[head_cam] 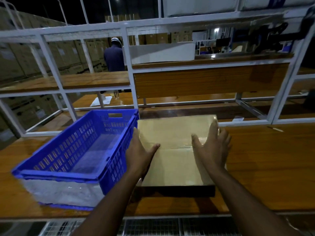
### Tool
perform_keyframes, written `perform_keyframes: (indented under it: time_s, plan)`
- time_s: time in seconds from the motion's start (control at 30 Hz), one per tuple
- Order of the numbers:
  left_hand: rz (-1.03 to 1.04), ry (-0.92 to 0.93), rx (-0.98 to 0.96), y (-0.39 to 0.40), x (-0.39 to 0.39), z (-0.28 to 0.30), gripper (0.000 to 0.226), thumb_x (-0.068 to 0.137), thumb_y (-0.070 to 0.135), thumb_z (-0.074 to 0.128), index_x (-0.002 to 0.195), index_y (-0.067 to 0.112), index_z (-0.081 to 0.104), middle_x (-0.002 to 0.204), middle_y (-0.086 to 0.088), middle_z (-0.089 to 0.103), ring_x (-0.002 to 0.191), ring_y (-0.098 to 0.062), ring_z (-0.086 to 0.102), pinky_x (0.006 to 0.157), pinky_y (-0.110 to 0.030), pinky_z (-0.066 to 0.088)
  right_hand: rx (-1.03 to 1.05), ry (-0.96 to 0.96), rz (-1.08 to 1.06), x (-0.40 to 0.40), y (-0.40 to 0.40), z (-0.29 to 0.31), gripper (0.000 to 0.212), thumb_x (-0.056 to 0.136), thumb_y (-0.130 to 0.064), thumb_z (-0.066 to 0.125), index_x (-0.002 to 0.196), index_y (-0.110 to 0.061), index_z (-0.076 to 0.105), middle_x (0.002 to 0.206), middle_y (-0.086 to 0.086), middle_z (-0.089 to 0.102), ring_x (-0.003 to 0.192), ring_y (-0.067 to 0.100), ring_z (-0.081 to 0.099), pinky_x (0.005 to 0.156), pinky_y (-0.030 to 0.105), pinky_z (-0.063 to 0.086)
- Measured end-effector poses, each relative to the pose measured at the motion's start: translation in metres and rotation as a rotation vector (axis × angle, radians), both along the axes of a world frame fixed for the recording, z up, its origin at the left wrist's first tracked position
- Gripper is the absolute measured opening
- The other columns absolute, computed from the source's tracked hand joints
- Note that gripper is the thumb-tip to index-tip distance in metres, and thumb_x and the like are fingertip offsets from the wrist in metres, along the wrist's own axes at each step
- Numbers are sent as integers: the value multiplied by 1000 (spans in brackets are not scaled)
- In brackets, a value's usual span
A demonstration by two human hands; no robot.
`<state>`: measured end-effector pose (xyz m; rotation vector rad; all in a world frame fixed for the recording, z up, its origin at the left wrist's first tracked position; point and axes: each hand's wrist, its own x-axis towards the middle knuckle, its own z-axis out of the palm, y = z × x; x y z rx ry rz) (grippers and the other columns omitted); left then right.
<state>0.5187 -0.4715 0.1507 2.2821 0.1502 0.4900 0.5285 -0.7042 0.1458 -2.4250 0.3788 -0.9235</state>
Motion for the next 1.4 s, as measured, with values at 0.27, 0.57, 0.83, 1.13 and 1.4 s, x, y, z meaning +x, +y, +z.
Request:
perform_keyframes:
  time_s: [0.27,0.57,0.83,1.13,1.4]
  plan:
    - [24,3,-6,-5,-18,-15,135,70,50,88,161,25,-10,163,-10,23,140,-32,42,99,-46,49,189,30,38,-11,-10,-3,105,76,-72,66,154,-33,8,131,18,37,113,35,45,84,46,50]
    - [35,-228,203,-8,-4,-4,70,85,69,62,136,22,53,147,-2,44,143,-20,33,117,-46,35,-18,-91,-69,-14,-6,5,41,90,-39,64,119,-13,52,133,15,47,129,33,42,114,52,30]
    - [-330,-66,502,-32,24,26,61,105,51,38,156,18,35,165,-3,28,154,-15,18,123,-35,20,-253,12,403,10,51,26,25,100,-28,52,118,-17,65,118,2,66,115,19,58,103,34,40]
    - [-344,-39,620,-35,27,28,54,107,38,30,155,13,36,163,-7,34,151,-16,28,122,-31,19,-319,117,335,19,61,34,20,98,-27,51,105,-18,67,101,1,68,90,17,62,77,31,50]
    - [-485,139,698,-23,46,40,59,109,43,24,160,13,21,168,-7,18,155,-17,14,125,-34,10,-365,281,513,38,60,42,29,100,-26,48,126,-20,60,122,2,64,108,22,58,88,36,47]
